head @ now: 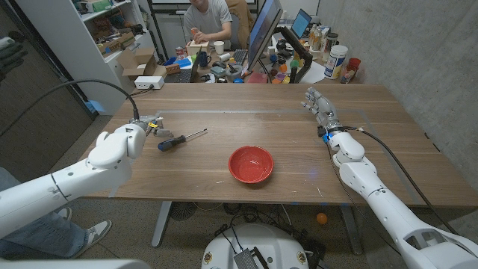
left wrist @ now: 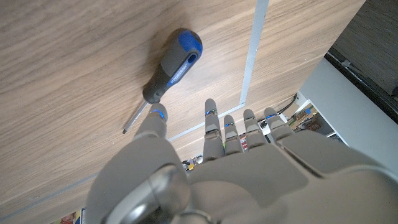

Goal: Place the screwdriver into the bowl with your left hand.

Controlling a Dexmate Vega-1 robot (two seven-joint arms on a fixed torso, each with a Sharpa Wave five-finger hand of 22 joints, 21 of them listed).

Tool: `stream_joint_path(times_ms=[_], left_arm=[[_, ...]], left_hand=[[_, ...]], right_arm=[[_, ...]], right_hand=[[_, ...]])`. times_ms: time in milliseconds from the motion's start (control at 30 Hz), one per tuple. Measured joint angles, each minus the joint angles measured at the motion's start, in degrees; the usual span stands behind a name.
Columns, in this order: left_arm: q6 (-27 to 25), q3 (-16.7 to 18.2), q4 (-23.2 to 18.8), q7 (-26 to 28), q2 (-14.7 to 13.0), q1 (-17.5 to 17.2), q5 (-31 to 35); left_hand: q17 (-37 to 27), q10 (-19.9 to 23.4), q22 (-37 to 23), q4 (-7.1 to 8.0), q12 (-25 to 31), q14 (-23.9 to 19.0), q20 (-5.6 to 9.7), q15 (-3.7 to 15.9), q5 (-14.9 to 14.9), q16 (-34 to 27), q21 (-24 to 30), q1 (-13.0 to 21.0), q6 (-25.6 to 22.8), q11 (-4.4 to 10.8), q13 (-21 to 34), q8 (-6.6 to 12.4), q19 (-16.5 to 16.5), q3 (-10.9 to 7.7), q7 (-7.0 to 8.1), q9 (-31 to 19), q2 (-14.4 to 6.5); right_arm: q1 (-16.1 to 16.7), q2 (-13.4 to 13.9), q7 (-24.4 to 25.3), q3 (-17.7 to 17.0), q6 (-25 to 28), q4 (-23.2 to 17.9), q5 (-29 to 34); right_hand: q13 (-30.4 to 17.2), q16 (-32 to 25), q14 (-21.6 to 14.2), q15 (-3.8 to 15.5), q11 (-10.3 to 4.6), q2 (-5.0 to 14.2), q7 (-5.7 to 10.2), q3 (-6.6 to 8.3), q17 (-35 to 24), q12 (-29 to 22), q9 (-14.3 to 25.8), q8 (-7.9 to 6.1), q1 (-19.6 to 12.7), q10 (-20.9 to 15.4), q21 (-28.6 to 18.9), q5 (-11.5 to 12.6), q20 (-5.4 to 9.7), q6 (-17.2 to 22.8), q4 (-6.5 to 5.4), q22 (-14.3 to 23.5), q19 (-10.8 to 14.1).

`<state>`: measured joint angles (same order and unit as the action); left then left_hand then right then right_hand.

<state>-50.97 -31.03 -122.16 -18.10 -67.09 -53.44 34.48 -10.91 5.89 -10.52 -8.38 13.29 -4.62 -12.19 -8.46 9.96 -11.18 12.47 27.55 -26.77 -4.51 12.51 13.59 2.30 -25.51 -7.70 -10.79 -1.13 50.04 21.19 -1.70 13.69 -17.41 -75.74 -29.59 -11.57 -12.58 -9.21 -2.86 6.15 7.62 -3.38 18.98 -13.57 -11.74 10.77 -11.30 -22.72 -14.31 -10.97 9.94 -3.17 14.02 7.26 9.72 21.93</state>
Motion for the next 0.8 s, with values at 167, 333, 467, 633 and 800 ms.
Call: stream_joint_path(times_ms=[167,333,467,633,800], left_arm=[[0.30,-0.22,0.28,-2.04,0.48,0.33,0.63],[0.35,-0.47,0.50,-2.86,0.87,0.55,1.16],[0.29,-1.17,0.67,-3.32,1.23,0.85,2.41],[-0.14,-2.05,0.88,-4.35,1.64,1.24,5.60],[-0.12,-3.73,1.69,-5.57,2.67,2.04,8.89]], left_hand=[[0.00,0.00,0.00,0.00,0.00,0.00,0.00,0.00,0.00,0.00,0.00,0.00,-0.06,0.00,0.00,0.00,0.00,0.00,-0.06,0.00,0.00],[0.00,0.00,0.00,0.00,0.00,0.00,0.00,0.00,0.00,0.00,0.00,0.00,0.43,0.00,-0.27,-0.31,0.00,0.00,0.43,0.00,0.00],[-0.01,0.00,0.00,0.00,0.00,-0.02,0.00,-0.01,0.00,0.00,0.00,0.00,0.59,0.00,-0.27,-0.35,0.00,0.00,0.59,0.00,0.00],[-0.01,0.00,0.00,0.00,0.00,-0.21,0.00,-0.20,0.00,0.00,0.00,0.00,0.88,0.00,-0.27,-0.79,0.00,0.00,0.87,0.00,0.00],[-0.01,0.22,0.00,0.00,0.00,-0.41,0.00,0.01,0.01,0.00,0.00,0.00,0.87,0.22,-0.27,-0.79,0.00,-0.01,0.87,0.00,0.00]], right_arm=[[-0.41,-0.21,-0.23,0.00,-0.07,0.76,-0.05],[-0.67,-0.40,-0.51,0.04,-0.18,1.43,-0.15],[-0.85,-0.55,-0.76,0.05,-0.32,1.95,-0.37],[-1.18,-0.80,-0.99,0.05,-0.44,2.88,-0.45],[-1.56,-1.05,-1.42,0.05,-0.78,3.73,-0.63]], right_hand=[[0.00,0.00,0.00,0.00,0.00,0.00,0.00,-0.23,0.00,0.00,0.00,0.00,0.00,0.00,0.00,0.00,0.00,0.00,-0.24,0.00,0.00],[0.00,0.00,0.00,0.00,0.00,0.00,0.00,-0.23,0.00,0.00,0.00,0.00,0.00,0.00,0.00,0.00,0.00,0.00,-0.24,0.00,0.01],[0.00,0.00,0.00,0.00,0.00,0.00,0.00,-0.23,0.00,0.00,0.00,0.00,0.00,0.00,0.00,0.00,0.00,0.00,-0.24,0.00,0.01],[0.00,0.00,0.00,0.00,0.00,0.00,0.00,-0.23,-0.01,0.00,0.00,0.00,-0.01,0.00,0.00,0.00,0.00,0.00,-0.24,0.00,0.01],[0.00,0.00,0.00,0.00,-0.01,0.01,0.00,-0.23,-0.01,0.00,0.00,0.00,-0.01,0.00,0.00,0.00,0.00,0.00,-0.24,0.00,0.01]])
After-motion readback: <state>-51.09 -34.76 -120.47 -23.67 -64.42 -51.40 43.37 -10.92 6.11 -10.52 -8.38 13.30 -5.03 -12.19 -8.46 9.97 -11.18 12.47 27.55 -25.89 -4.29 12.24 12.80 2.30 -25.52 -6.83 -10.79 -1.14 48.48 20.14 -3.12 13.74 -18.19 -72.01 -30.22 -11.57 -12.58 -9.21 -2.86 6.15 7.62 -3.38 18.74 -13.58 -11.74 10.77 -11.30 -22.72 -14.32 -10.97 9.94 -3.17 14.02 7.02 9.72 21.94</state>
